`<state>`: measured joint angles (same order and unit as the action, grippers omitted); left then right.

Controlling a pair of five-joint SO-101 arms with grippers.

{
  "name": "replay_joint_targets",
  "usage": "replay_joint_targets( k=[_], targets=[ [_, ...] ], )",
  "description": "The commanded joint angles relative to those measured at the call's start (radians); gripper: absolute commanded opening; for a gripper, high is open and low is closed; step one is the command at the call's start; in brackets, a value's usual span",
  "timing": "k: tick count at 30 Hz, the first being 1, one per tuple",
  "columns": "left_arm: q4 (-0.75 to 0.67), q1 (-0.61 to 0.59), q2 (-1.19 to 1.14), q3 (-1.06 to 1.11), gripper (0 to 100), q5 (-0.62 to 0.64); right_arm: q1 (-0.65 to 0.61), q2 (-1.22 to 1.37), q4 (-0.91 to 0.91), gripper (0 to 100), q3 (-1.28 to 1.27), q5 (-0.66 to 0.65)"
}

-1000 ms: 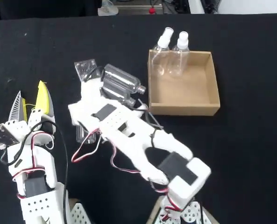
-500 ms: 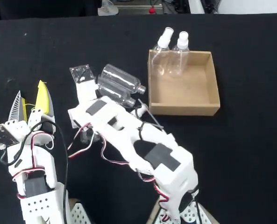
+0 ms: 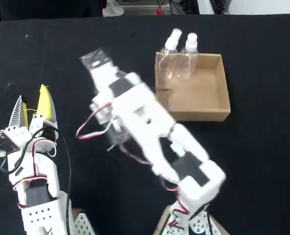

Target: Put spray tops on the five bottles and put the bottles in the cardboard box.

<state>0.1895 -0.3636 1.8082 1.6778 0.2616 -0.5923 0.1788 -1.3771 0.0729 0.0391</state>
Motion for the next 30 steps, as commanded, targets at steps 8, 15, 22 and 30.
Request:
replay_joint_targets(
  k=[8,15,22,30],
  targets=[
    [-0.017,-0.004,0.008,0.021,22,-0.002,0.614,-0.268,-0.382,3.2,0.067,-0.565],
    [-0.017,-0.002,0.008,0.021,22,-0.002,0.921,-0.309,-0.382,3.2,-0.025,-0.812],
    [-0.017,-0.002,0.009,0.021,22,-0.002,1.168,-0.308,-0.275,3.2,-0.216,-1.026],
    [-0.017,-0.002,0.008,0.021,22,-0.002,1.444,-0.306,0.163,3.2,-0.403,-1.129]
  ],
)
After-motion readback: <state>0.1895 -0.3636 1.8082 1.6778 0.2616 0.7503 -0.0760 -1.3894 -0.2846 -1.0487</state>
